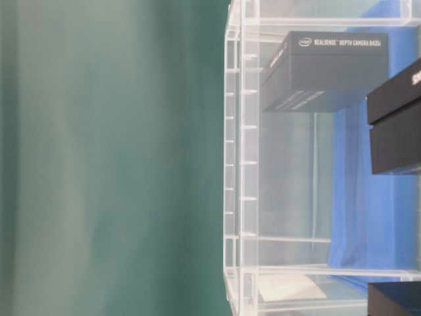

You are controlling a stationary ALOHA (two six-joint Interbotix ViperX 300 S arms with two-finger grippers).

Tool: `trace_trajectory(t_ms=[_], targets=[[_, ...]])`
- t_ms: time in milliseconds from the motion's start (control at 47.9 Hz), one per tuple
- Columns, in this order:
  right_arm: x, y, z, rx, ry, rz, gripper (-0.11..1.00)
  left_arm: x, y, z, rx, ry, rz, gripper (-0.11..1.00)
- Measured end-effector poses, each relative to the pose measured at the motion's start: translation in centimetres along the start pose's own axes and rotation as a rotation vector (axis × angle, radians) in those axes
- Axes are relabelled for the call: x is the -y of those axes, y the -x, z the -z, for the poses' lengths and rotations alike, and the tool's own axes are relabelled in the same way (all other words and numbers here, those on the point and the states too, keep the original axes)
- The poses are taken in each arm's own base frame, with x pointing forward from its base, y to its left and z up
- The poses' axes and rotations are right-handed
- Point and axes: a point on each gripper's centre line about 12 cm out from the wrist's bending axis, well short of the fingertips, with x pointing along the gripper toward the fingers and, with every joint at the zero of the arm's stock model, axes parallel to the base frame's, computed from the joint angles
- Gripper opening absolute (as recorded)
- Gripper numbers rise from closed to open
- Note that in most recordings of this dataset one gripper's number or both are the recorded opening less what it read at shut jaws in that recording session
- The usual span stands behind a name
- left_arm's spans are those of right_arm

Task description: Take out the box from the case.

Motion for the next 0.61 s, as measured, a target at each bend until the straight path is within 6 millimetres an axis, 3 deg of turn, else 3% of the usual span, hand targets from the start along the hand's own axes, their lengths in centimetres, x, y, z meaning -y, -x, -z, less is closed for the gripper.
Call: trace_trajectory(t_ms=[313, 605], targets=[[0.0, 0.0, 0.0, -0.001, 0.002, 0.001, 0.94, -0.5, -0.1, -2.9, 0.019, 0.041, -0.004, 0.98], [0.0, 0.0, 0.0, -0.002, 0.002, 0.003, 0.94, -1.2, 0.2, -9.1, 0.057, 0.023, 0.001, 0.98]])
